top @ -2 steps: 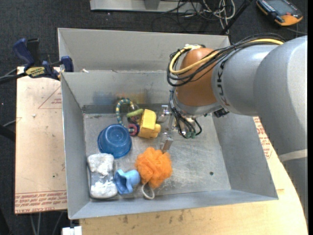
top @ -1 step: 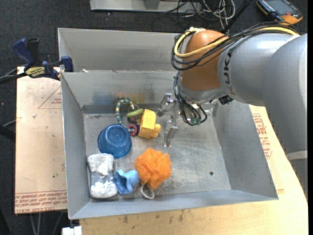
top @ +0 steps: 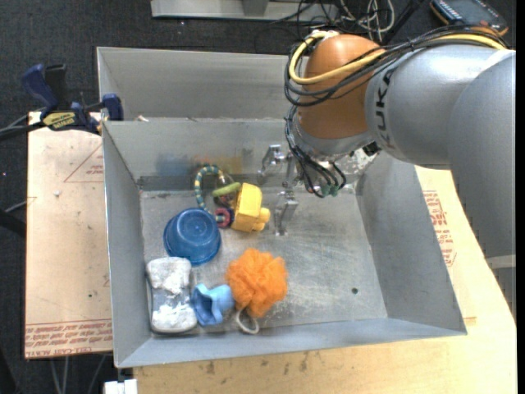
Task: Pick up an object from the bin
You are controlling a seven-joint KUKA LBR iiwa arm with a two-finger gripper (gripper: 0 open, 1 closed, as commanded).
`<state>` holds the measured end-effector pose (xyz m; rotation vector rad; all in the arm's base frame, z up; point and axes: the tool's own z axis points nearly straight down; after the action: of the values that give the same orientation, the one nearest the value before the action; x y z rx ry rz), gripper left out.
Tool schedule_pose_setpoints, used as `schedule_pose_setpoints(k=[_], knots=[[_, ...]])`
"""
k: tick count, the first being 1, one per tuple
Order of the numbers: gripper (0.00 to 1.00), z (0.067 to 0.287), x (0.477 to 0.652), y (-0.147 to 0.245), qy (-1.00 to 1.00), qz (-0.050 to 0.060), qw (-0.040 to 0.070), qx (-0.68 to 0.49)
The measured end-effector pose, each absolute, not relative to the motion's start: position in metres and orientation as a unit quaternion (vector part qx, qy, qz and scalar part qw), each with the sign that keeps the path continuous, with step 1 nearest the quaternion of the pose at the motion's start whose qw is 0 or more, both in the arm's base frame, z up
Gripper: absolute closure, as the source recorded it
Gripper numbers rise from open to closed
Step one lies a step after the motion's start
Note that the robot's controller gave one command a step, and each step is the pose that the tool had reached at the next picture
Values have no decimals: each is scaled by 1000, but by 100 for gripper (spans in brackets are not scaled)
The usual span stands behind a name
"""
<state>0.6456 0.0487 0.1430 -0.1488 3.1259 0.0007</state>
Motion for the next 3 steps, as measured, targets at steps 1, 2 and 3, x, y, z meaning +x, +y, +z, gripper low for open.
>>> schedule_pose_setpoints(k=[1, 2, 3], knots=[[0, 98, 652, 77, 999, 1, 10, -43], [100, 96, 652, 82, 999, 3, 9, -36], [100, 96, 652, 83, 999, 3, 9, -36]])
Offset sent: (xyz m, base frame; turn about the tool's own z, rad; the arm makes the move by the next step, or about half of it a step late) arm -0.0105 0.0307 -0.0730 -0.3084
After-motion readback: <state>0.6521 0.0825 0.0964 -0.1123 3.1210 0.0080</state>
